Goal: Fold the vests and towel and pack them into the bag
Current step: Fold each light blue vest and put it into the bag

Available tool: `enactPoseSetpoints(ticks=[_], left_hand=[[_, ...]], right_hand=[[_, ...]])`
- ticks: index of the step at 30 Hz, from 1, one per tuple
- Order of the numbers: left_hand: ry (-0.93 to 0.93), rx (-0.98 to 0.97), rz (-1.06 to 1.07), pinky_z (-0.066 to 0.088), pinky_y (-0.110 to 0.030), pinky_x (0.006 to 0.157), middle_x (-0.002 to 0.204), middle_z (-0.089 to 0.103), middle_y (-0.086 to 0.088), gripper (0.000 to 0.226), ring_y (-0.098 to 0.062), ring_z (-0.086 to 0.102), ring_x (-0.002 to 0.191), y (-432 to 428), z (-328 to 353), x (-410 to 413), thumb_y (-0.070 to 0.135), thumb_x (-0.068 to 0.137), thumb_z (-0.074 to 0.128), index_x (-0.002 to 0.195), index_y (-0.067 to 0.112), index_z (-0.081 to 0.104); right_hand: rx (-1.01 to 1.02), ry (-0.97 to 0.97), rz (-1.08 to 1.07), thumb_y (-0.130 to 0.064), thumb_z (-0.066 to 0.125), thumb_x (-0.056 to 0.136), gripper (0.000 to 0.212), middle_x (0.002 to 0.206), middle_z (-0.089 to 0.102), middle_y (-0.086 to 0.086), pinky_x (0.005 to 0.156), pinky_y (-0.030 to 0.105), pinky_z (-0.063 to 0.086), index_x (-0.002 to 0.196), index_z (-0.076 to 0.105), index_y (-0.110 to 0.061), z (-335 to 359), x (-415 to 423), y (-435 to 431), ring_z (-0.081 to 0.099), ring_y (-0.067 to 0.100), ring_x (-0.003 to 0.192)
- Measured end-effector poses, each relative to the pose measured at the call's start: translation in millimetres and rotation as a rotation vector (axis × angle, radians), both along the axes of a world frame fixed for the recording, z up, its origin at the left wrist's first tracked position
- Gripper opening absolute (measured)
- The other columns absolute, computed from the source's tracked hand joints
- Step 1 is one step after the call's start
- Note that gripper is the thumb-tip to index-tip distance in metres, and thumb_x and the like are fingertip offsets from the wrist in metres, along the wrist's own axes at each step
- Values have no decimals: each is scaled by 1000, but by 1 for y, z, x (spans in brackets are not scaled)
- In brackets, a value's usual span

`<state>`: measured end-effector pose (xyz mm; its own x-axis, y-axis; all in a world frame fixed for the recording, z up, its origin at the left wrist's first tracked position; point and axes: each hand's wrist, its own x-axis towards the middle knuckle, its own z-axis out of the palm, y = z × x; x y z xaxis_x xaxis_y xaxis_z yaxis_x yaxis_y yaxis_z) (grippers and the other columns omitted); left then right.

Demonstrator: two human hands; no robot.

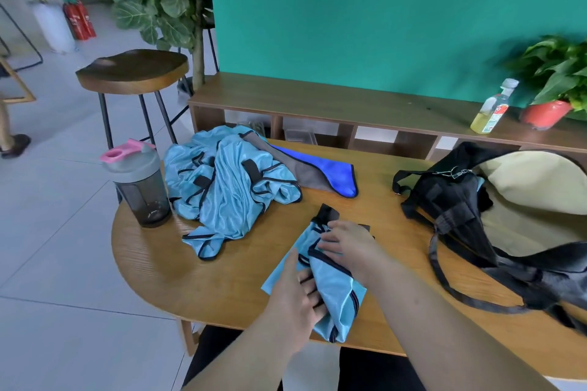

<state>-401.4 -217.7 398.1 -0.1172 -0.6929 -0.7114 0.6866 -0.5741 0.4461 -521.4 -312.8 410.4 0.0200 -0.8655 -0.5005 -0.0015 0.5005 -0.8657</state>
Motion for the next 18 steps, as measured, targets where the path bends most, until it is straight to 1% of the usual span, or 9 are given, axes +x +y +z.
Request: enactPoseSetpoints(ticks=[2,3,5,7,9,10,12,14,18], left_hand=[[-13,16,-53,59,-52,94,115,77,-19,71,-36,74,110,-9,4,5,68,95,60,126,4,65],[-35,20,-82,59,-52,93,115,77,-19,71,-37,74,108,-13,6,7,68,94,63,124,3,66],[-81,20,-139,62,-50,88,110,78,-19,68,-36,77,102,-20,8,10,64,95,65,123,2,67],[-154,11,-209,63,-47,82,104,79,-18,58,-35,79,94,-25,10,13,56,98,65,122,2,68],[-223,-5,-253,64,-47,82,100,80,-17,48,-34,79,90,-29,13,17,48,99,67,119,5,69],[-250,-14,-265,64,-49,84,100,80,-17,45,-34,79,90,-32,15,18,47,99,68,119,6,69],[-307,-25,-275,64,-50,86,99,80,-15,47,-34,79,89,-40,16,19,49,95,73,120,9,68],[-398,-30,-292,65,-50,81,99,80,-15,57,-34,79,87,-49,16,21,56,87,78,120,11,69],[-542,-64,-386,65,-56,78,98,81,-13,72,-34,79,87,-66,17,28,67,70,84,116,13,72]], right_hand=[[-30,-20,-24,-9,50,106,22,115,75,13,94,43,62,123,65,-12,9,-5,6,77,26,101],[-66,35,-20,-11,51,107,22,115,76,7,92,42,63,121,67,-16,14,-9,10,77,23,100],[-162,259,-16,-25,52,108,19,110,76,-1,90,44,64,118,69,-24,22,-15,24,76,19,97],[-228,525,12,-46,53,106,22,105,72,-6,81,44,63,115,65,-30,22,-22,40,72,19,92],[-231,692,123,-63,55,99,37,110,67,-10,66,31,53,120,56,-32,15,-25,57,65,10,86],[-222,727,186,-66,59,95,43,113,64,-13,65,26,48,124,51,-36,10,-24,64,62,4,88],[-261,730,269,-59,71,91,52,116,60,-18,68,21,45,133,45,-43,0,-21,77,60,1,95],[-368,709,295,-44,78,89,58,118,59,-22,74,18,49,138,47,-44,-6,-17,87,61,0,98],[-557,642,276,-23,78,89,62,121,60,-31,87,19,53,140,52,-44,-11,-6,104,62,-3,104]])
